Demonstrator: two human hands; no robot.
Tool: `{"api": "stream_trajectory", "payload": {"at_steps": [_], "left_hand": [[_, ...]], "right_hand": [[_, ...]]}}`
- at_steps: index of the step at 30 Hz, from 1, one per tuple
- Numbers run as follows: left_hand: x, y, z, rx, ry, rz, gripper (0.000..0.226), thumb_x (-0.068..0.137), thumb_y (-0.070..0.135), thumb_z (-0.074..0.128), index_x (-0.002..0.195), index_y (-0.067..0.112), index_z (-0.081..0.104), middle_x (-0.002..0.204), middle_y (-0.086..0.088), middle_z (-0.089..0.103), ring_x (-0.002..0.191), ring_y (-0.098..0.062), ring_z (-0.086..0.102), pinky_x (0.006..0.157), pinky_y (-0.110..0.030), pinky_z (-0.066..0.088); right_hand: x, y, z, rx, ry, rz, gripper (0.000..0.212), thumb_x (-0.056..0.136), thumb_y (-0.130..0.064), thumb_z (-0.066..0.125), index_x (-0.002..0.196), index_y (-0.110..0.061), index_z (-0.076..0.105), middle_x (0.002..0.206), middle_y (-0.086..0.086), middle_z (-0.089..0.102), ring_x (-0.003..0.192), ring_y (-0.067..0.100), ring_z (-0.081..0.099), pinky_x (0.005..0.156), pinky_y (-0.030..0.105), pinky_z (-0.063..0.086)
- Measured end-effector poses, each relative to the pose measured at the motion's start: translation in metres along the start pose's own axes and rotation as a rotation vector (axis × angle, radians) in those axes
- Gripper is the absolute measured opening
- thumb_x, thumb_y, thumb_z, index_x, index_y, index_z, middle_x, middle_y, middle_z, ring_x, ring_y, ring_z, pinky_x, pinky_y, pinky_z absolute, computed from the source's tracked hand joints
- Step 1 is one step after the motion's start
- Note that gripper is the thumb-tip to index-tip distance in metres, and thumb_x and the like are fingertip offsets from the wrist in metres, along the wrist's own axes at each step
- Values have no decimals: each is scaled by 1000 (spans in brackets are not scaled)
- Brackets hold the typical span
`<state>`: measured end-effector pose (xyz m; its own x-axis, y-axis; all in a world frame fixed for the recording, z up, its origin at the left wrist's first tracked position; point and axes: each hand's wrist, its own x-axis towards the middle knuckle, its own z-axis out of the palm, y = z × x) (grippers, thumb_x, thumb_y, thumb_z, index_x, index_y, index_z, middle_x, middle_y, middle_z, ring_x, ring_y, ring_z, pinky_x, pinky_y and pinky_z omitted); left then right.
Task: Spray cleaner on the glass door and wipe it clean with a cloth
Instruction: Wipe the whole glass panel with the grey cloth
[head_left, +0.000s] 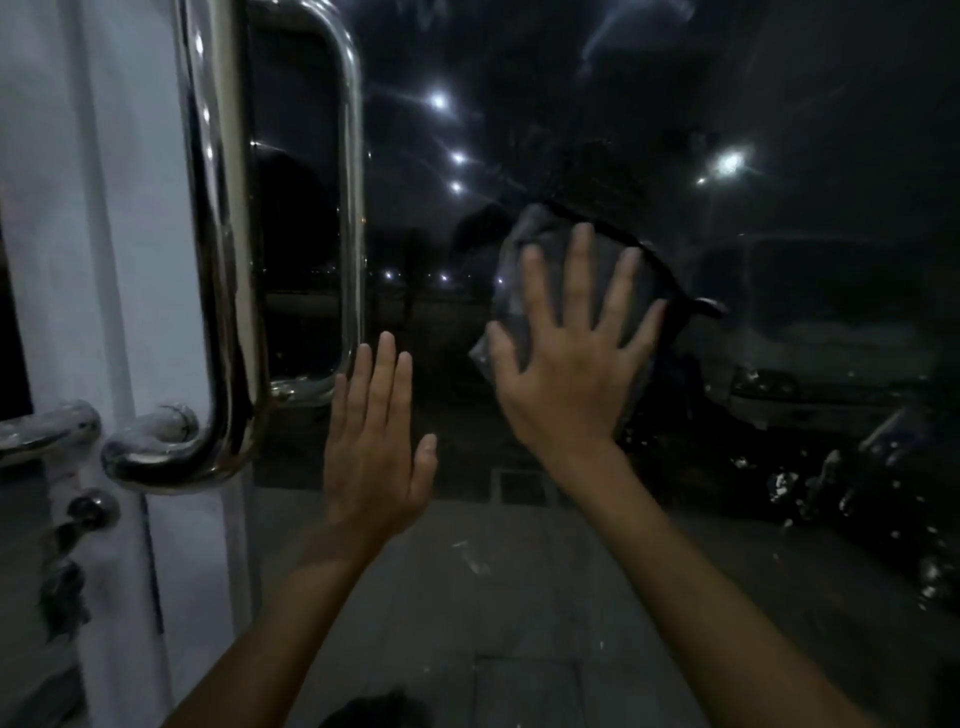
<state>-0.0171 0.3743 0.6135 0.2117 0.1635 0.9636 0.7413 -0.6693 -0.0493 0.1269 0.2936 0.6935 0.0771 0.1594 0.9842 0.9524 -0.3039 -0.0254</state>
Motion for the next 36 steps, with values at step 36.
{"api": "stream_trajectory", "payload": {"at_steps": [36], "left_hand": [[40,89,11,10,-10,135,75,85,37,39,149,2,19,157,-14,9,147,-27,2,120,-44,0]], "right_hand": [[-59,189,-24,-88,-23,-150,59,92,-54,42,147,-33,34,158,6,25,145,38,19,109,61,20]]}}
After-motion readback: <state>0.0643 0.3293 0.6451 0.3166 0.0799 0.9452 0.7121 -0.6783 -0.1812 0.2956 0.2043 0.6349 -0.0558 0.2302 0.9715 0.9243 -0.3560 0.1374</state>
